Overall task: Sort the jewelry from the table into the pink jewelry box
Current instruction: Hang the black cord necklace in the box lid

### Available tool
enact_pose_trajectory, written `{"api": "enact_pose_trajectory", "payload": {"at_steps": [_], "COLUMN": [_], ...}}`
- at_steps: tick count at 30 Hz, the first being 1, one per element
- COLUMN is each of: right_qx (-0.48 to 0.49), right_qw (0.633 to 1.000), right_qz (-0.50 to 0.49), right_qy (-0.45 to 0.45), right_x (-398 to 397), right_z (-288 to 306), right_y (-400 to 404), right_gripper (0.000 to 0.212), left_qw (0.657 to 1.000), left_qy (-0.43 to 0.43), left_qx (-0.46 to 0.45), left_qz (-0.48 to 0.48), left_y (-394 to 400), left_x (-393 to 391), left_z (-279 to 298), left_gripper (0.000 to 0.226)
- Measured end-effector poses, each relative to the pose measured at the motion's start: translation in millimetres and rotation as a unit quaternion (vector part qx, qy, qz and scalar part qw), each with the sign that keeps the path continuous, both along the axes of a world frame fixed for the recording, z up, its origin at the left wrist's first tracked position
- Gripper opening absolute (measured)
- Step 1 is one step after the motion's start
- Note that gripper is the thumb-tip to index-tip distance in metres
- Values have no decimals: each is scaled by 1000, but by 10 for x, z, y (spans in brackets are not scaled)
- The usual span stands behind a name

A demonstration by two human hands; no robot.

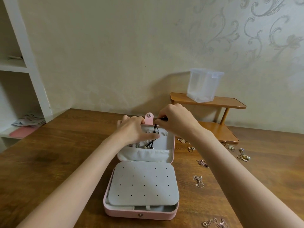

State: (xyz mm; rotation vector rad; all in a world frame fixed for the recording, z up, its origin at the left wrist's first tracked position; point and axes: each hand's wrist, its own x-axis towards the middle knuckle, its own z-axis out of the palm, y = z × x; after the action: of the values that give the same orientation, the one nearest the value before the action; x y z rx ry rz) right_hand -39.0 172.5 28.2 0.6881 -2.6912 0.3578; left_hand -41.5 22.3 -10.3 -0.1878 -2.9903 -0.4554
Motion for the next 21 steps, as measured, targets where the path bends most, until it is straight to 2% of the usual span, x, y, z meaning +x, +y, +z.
{"api": "enact_pose_trajectory", "payload": {"at_steps": [2,8,12,17,21], "right_qx": [-2,4,-20,-73,-93], "right_qw": [1000,996,992,990,990], "right_qz": [-12,38,58,10,-15], "right_qy": [3,-79,-111,-120,-105], "right_x": [26,154,165,85,57], "right_z": [30,159,184,94,-20], "right_y": [21,-40,-123,-39,94], "right_gripper": [22,20,24,26,21], "left_qw": [1000,994,987,988,988], "left_qy": [18,84,126,134,139], "left_qx": [1,46,74,58,52], "left_qz": [20,47,66,46,32], "left_y": [40,121,150,113,69], "left_x": [6,25,76,77,50], "left_z": [-35,-109,-105,-135,-140], "left_gripper": [76,72,51,43,47]}}
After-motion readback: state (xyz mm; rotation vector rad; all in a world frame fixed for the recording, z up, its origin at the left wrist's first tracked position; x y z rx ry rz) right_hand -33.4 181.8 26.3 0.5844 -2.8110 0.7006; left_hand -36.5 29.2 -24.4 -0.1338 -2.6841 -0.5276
